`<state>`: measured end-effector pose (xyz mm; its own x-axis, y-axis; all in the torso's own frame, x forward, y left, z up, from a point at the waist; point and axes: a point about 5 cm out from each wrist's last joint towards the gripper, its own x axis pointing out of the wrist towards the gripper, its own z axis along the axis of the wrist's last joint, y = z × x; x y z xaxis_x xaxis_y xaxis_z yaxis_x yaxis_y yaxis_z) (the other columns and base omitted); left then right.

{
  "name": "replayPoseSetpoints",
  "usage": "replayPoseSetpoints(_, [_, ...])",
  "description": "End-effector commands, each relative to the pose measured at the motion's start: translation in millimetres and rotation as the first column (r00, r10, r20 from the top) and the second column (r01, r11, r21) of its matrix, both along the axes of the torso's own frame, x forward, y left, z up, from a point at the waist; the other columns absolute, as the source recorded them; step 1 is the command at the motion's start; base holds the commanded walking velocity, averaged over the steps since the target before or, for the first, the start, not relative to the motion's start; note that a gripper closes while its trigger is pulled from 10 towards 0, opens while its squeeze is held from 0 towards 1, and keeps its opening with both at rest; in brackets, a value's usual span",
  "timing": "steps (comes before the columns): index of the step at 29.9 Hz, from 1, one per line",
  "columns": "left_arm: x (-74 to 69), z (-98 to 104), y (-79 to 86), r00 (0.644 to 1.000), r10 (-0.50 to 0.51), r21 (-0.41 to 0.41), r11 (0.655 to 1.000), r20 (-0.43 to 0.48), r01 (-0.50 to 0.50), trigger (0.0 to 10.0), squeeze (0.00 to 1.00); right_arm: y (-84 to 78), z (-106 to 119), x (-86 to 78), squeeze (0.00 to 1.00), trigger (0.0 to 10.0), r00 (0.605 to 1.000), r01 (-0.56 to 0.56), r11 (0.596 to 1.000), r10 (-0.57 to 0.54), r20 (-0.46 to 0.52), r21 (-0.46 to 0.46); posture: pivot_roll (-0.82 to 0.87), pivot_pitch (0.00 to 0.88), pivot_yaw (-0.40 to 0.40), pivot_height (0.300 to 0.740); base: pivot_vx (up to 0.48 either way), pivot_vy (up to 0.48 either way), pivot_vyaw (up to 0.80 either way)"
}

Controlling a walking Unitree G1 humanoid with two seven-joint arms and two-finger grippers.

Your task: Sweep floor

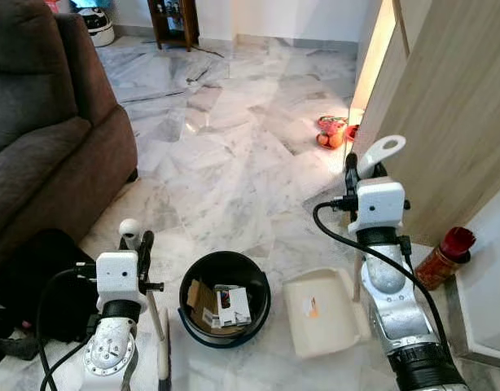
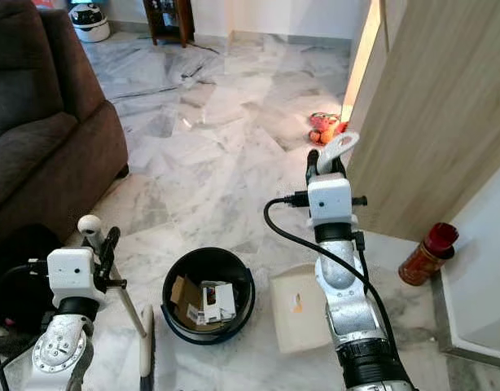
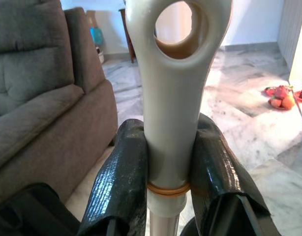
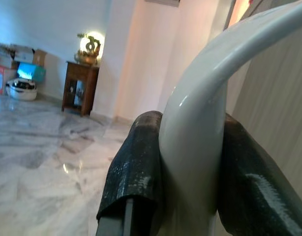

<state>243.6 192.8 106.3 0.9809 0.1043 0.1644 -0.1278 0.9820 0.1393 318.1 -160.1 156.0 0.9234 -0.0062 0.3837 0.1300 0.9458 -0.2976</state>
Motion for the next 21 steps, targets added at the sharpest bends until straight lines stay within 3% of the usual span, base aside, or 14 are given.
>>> replayPoseSetpoints(1, [0.1,10,2.5,0.999,0.004,0.011,1.000,0.043,-0.004,10.0,0.00,-2.8,3,-1.4,0.00,10.0,1.000,0.002,1.000,-0.002,0.029,0.003,0.13,0.101,0.042,0.740,0.000,0.000,0.00])
replayPoseSetpoints(12, [-2.8,8,6.1,0.999,0.027,0.010,1.000,0.030,-0.027,10.0,0.00,-6.7,-4,-3.6,0.00,10.0,1.000,0.023,1.000,-0.023,0.013,-0.016,0.12,0.121,0.043,0.740,0.000,0.000,0.00])
replayPoseSetpoints(21, [-0.6,11,5.5,0.999,0.028,0.009,1.000,0.039,-0.029,10.0,0.00,-5.1,-13,-4.7,0.00,10.0,1.000,0.002,1.000,-0.002,-0.023,0.029,0.13,0.133,0.044,0.740,0.000,0.000,0.00])
